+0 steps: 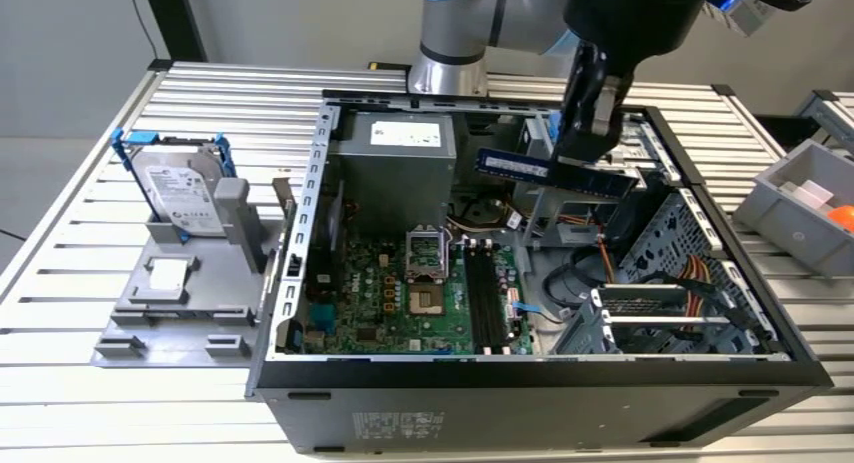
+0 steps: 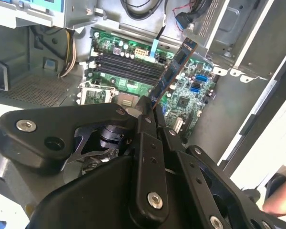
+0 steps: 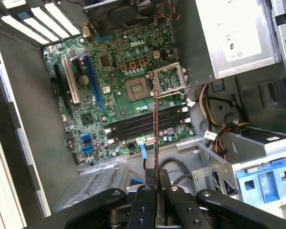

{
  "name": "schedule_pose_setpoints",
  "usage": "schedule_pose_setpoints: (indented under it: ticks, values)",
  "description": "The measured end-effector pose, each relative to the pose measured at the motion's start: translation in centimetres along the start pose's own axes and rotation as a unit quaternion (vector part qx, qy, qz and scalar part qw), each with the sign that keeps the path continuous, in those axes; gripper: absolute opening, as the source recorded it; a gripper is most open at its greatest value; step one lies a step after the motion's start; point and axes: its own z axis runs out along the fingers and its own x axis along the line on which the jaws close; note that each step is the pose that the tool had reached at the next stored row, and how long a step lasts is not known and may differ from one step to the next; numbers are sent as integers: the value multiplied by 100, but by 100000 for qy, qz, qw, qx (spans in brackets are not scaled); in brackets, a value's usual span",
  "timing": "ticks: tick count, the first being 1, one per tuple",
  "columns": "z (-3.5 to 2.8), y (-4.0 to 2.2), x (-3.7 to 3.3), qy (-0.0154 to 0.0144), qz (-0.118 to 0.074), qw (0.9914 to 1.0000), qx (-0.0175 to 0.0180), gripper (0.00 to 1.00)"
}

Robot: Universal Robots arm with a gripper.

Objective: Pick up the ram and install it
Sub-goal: 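Pick up the ram and move it above insertion slot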

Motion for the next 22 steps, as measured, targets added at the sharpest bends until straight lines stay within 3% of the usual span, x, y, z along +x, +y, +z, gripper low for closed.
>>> schedule_pose_setpoints:
  ticks: [5, 11, 16, 22]
  values:
    - [0, 0, 0, -5, 2158, 99977, -8, 0]
    - [1, 0, 0, -17, 4808, 99884, -20, 0]
    - [0, 0, 0, -16, 6940, 99759, -26, 0]
    - [0, 0, 0, -19, 9487, 99549, -35, 0]
